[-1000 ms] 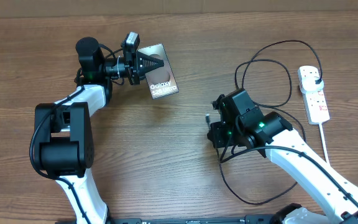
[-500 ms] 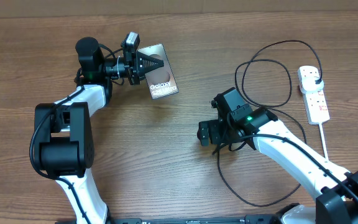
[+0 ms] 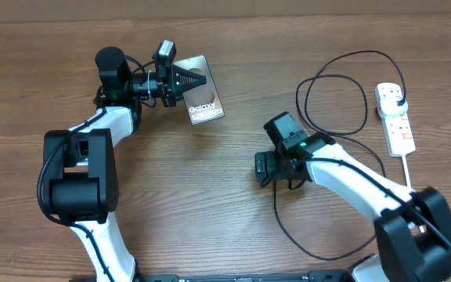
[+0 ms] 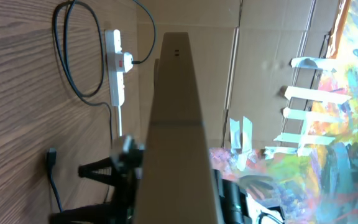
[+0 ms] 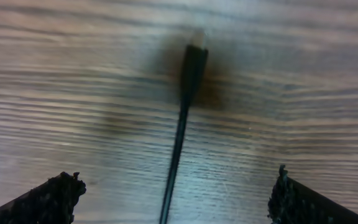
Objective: Plug charger to phone and switch on socket
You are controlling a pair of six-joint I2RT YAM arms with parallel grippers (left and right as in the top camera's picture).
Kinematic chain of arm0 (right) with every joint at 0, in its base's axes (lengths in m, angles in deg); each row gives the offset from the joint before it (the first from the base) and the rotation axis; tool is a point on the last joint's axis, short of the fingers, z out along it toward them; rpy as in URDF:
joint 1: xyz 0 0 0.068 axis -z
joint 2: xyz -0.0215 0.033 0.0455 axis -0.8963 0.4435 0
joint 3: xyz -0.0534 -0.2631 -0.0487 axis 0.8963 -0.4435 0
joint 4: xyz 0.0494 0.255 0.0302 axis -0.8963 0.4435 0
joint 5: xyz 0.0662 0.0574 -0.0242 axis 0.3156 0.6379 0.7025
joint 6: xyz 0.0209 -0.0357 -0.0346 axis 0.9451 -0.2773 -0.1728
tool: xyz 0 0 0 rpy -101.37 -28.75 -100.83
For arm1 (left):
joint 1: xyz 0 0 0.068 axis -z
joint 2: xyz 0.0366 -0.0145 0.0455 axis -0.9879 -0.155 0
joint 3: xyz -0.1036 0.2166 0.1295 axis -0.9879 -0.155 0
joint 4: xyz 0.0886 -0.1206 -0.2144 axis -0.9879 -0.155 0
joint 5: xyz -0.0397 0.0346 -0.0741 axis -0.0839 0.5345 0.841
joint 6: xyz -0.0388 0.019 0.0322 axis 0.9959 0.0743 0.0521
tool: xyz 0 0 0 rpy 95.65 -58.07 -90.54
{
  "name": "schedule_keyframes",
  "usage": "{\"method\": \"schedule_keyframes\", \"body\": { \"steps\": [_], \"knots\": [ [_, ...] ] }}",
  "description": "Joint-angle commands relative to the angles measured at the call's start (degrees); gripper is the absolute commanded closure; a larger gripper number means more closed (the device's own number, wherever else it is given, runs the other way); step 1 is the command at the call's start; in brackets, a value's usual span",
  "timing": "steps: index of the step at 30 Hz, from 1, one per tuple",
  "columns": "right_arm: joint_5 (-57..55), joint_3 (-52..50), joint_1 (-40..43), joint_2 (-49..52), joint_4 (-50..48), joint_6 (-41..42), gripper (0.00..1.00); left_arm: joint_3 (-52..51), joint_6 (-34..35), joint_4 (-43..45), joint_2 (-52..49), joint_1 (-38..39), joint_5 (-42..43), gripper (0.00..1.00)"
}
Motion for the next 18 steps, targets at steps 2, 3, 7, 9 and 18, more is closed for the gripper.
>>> {"method": "schedule_keyframes", "body": {
  "steps": [2, 3, 7, 9, 18],
  "knots": [
    [0.02, -0.11, 0.15, 2.75, -0.37, 2.4, 0.0, 0.81, -1.33, 0.31, 0.68, 0.31, 1.14, 0.94],
    [0.02, -0.11, 0.15, 3.08, -0.48, 2.54, 0.0, 0.81, -1.31, 0.31, 0.68, 0.31, 1.14, 0.94],
    [-0.57, -0.11, 0.22, 3.87, -1.51, 2.51, 0.02, 0.81, -1.31, 0.31, 0.68, 0.31, 1.14, 0.94],
    [-1.53, -0.11, 0.22, 4.24, -1.97, 2.51, 0.1, 0.81, -1.31, 0.31, 0.68, 0.31, 1.14, 0.94],
    [-1.46, -0.07, 0.22, 10.1, -3.23, 2.05, 0.36, 0.81, -1.29, 0.28, 0.68, 0.31, 1.2, 0.94]
  ]
}}
